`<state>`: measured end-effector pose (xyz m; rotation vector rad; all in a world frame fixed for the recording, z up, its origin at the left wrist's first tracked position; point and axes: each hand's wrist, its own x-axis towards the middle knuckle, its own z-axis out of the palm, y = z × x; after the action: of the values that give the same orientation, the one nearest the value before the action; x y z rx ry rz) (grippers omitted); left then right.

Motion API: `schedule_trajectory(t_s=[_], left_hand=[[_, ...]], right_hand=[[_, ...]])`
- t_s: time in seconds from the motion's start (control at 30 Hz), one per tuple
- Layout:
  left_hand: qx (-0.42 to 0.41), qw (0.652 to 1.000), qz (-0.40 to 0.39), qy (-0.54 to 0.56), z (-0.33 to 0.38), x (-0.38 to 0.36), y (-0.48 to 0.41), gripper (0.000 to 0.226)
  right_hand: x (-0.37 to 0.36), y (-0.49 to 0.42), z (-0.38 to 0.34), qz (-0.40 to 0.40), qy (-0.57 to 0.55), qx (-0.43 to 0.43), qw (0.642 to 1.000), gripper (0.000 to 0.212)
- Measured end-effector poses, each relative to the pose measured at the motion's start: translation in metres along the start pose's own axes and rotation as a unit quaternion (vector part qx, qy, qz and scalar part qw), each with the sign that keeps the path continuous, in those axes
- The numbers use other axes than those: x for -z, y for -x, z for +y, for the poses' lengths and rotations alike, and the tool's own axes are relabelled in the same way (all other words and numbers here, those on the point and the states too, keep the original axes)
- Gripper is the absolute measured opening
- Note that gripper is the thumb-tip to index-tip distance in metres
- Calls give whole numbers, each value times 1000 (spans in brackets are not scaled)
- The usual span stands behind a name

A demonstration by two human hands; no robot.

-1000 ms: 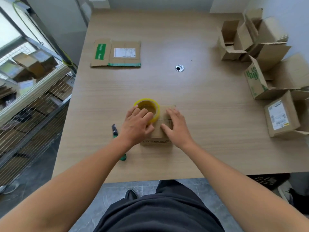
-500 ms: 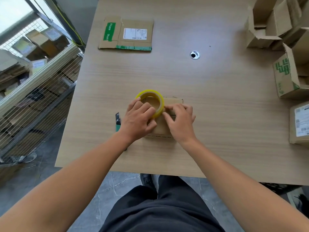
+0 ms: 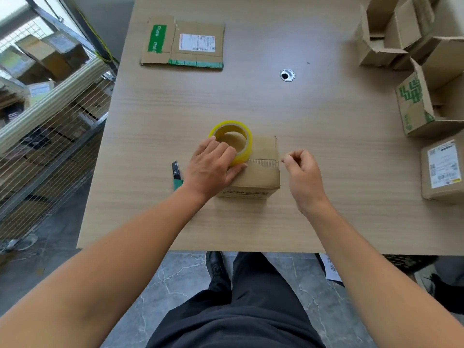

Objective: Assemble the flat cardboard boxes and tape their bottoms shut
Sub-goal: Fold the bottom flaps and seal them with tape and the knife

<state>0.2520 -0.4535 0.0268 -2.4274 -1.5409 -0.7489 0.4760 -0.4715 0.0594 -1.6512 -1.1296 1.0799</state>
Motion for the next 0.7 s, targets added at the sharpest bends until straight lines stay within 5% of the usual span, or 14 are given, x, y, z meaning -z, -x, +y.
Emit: schedule_trajectory(t_s=[0.1,0.2,0.33,0.5,0.7], left_hand=[[3,1000,14,-6,2,-2,4,40],[3,1000,17,-12,2,-1,5,37],[-12,1000,21,-15,3,-3,6,36],[-42,998,48,-21,2,-3,9,35],[-44,998,37,-26,4,-3,7,35]], right_hand=[[2,0,-3,-33,-33,-75,996,11],[1,-3,-5,-71,-84,-57,992,16],[6,-9,1,-23,-73,-47,996,23],[-4,-11,10,-11,-185,-177,967,25],[-6,-21,13,-24,-198,-199,959,24]])
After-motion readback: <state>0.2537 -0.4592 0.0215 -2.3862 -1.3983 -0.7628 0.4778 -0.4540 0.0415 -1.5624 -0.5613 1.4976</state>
